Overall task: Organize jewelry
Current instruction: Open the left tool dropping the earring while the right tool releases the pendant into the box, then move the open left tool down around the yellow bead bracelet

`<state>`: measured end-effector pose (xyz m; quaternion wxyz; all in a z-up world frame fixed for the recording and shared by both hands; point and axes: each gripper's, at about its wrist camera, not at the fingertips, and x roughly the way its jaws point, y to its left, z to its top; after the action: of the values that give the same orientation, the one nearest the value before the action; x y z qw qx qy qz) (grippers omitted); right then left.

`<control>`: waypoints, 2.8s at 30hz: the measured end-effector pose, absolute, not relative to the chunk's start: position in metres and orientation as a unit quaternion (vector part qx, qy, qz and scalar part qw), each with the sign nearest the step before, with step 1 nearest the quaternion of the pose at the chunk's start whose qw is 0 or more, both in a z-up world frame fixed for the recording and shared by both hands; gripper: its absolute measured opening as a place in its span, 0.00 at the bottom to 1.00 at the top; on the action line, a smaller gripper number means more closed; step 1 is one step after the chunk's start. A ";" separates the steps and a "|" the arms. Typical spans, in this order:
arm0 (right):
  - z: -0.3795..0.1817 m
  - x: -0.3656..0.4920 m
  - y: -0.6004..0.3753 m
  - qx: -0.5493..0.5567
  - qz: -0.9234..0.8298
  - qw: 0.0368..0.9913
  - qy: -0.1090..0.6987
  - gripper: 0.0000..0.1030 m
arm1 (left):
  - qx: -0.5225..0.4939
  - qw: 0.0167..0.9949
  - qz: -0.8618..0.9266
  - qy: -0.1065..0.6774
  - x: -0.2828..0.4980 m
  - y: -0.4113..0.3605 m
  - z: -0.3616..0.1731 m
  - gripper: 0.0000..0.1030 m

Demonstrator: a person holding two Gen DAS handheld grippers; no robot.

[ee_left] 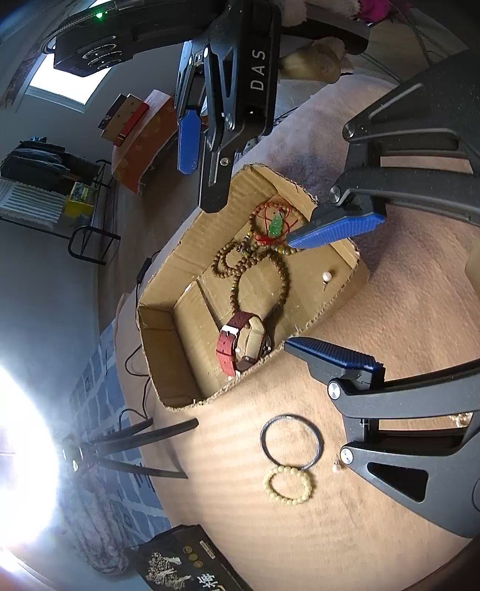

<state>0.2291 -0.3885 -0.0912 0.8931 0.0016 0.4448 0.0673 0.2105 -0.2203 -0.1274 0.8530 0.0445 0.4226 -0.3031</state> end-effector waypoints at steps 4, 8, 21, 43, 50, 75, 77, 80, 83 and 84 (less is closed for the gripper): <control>-0.087 0.227 -0.382 -0.001 0.076 0.893 0.443 0.66 | 0.046 0.858 -0.297 0.417 0.208 -0.208 -0.123 0.50; -0.082 0.225 -0.373 -0.004 0.084 0.893 0.441 0.67 | 0.037 0.863 -0.289 0.413 0.205 -0.189 -0.118 0.50; -0.072 0.222 -0.328 -0.010 0.132 0.892 0.433 0.67 | 0.033 0.885 -0.234 0.402 0.189 -0.088 -0.113 0.50; -0.103 0.243 -0.244 -0.037 0.208 0.860 0.465 0.67 | 0.015 0.879 -0.215 0.426 0.185 -0.029 -0.141 0.50; -0.117 0.255 -0.224 -0.044 0.220 0.849 0.479 0.67 | 0.003 0.880 -0.206 0.429 0.224 -0.019 -0.150 0.50; -0.171 0.299 -0.196 -0.035 0.182 0.826 0.533 0.59 | 0.019 0.846 -0.227 0.483 0.352 -0.056 -0.210 0.42; -0.171 0.299 -0.196 -0.029 0.175 0.827 0.534 0.59 | 0.025 0.845 -0.225 0.485 0.355 -0.060 -0.213 0.37; -0.169 0.296 -0.194 -0.026 0.170 0.829 0.533 0.59 | 0.034 0.845 -0.224 0.485 0.356 -0.064 -0.216 0.36; -0.170 0.297 -0.191 -0.028 0.167 0.828 0.534 0.59 | 0.039 0.844 -0.225 0.485 0.360 -0.067 -0.218 0.36; -0.170 0.298 -0.190 -0.031 0.168 0.828 0.534 0.59 | 0.041 0.844 -0.225 0.485 0.360 -0.068 -0.219 0.36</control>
<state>0.2979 -0.1897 -0.1700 0.8280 -0.0306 0.5340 0.1684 0.3605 -0.0681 -0.2194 0.8439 0.0414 0.4853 -0.2247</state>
